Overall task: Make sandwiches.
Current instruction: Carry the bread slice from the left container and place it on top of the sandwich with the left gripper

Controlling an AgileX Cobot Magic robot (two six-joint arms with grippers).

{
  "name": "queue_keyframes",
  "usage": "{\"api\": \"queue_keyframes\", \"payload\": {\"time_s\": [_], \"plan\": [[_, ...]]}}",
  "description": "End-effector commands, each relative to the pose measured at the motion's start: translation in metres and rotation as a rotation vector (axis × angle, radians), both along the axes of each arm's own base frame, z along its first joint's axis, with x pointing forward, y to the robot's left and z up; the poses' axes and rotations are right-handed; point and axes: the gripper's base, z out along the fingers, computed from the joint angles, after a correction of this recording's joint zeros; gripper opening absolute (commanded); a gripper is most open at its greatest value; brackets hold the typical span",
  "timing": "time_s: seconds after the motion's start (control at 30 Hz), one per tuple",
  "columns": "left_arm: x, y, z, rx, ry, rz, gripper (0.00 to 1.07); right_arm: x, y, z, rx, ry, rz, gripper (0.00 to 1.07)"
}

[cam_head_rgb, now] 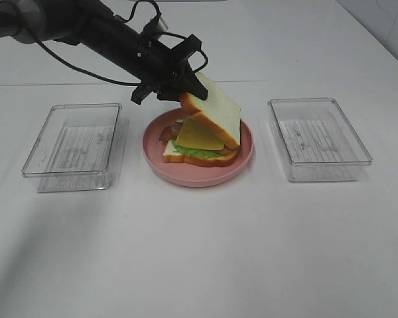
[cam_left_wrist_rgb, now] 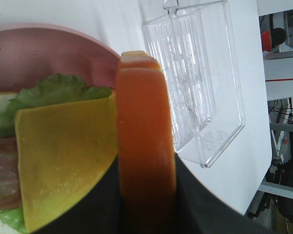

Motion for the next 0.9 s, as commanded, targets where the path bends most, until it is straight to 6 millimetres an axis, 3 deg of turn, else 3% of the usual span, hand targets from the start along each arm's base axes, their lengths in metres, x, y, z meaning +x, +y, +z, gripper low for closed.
{"api": "queue_keyframes", "payload": {"time_s": [0.03,0.33,0.4,0.43,0.47,0.5,0.57,0.9], "plan": [[-0.002,-0.007,-0.008,-0.017,0.022,-0.001,0.00,-0.002,0.000,-0.001,0.000,-0.028,0.002,0.89],[-0.003,-0.009,-0.014,0.000,0.029,-0.008,0.04,-0.002,0.000,-0.001,0.000,-0.028,0.002,0.89],[-0.003,-0.009,-0.015,0.010,0.044,0.004,0.15,-0.002,0.000,-0.001,0.000,-0.028,0.002,0.89],[-0.003,-0.009,-0.015,0.010,0.044,0.004,0.15,-0.002,0.000,-0.001,0.000,-0.028,0.002,0.89],[-0.003,-0.008,-0.016,0.023,0.050,0.010,0.26,-0.002,0.000,-0.001,0.000,-0.028,0.002,0.89],[-0.003,-0.008,-0.016,0.023,0.050,0.010,0.26,-0.002,0.000,-0.001,0.000,-0.028,0.002,0.89],[-0.003,-0.007,-0.015,0.036,0.050,0.007,0.42,-0.002,0.000,-0.001,0.000,-0.028,0.002,0.89],[-0.006,0.000,0.000,0.125,0.039,0.016,0.67,-0.002,0.000,-0.001,0.000,-0.028,0.002,0.89]]}}
